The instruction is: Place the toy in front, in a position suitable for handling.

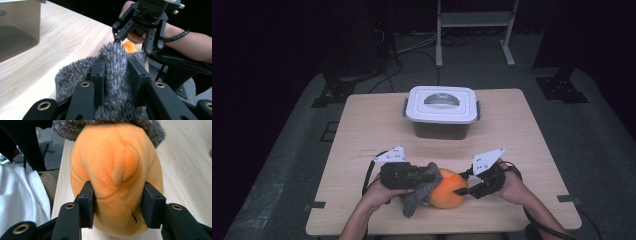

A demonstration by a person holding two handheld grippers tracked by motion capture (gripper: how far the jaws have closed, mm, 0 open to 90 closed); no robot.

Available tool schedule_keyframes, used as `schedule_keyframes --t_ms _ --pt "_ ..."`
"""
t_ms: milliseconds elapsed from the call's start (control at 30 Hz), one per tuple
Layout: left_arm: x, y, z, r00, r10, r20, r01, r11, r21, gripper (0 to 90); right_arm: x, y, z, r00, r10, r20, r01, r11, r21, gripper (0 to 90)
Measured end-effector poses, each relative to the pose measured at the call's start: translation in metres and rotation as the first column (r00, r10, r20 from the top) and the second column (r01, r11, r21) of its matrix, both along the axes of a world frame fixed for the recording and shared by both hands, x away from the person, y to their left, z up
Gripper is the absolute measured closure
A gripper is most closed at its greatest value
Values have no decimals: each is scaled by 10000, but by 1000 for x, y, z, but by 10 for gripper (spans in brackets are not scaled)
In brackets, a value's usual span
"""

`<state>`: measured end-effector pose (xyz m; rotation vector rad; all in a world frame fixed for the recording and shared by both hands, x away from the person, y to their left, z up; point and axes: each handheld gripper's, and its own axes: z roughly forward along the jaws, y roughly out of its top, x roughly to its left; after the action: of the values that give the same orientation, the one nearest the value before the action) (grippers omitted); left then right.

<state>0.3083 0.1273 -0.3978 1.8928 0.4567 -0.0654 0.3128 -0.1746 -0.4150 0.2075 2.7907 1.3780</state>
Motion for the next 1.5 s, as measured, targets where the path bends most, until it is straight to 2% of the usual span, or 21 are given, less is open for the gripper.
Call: schedule_keyframes --t_ms 133,233,333,400,433,500,567,667,833,933,1000,1233,1367,1500 --pt "-1 -4 -1 10000 -35 -59 34 10000 -77 686 5 -7 -2 9969 -572 -545 581 9982 136 432" --pt "-2 -8 -3 10000 -35 -48 35 10000 -87 685 1 -4 2 9915 -991 -849 973 9950 -244 340" --pt "-3 -8 -2 10000 46 33 -46 10000 -30 684 -7 -3 9 9910 -1109 -750 1061 9922 -649 295" --pt "-4 -8 -1 10000 65 55 -64 10000 -19 684 -11 -6 14 9917 -1159 -557 1125 9918 -607 294" --pt "-4 -9 -1 10000 68 39 -68 10000 -57 683 -12 -7 15 9906 -1202 -656 1168 9917 -541 287" --pt "-4 -11 -1 10000 -95 -11 95 9999 -98 684 -13 -6 14 9898 -1272 -644 1240 9910 -511 280" --pt "-6 -16 -1 9994 -350 -19 350 9993 -90 684 -12 0 10 9890 -1346 -615 1298 9887 -751 269" --pt "-8 -18 -1 9986 -534 21 534 9986 41 680 -10 8 3 9922 -992 -758 932 9925 -796 288" --pt "-5 -20 4 9985 -458 284 461 9989 -107 679 -11 9 1 9945 -780 -696 740 9955 -590 322" --pt "-4 -22 3 9984 -447 343 444 9990 99 679 -14 13 1 9976 -556 -408 531 9969 -583 326" --pt "-3 -19 0 9991 -355 232 355 9994 9 679 -15 14 1 9980 -526 -338 503 9965 -671 338" --pt "-3 -3 -3 9998 -192 114 193 9998 -14 679 -5 7 -1 9956 -500 -788 476 9983 -325 352" --pt "-4 0 1 9994 -227 269 228 9997 -47 679 -3 4 -3 9942 -532 -934 518 9985 -166 351" --pt "-5 -3 0 9993 -295 223 296 9995 -53 679 -2 0 -5 9915 -671 -1116 670 9977 -51 349"
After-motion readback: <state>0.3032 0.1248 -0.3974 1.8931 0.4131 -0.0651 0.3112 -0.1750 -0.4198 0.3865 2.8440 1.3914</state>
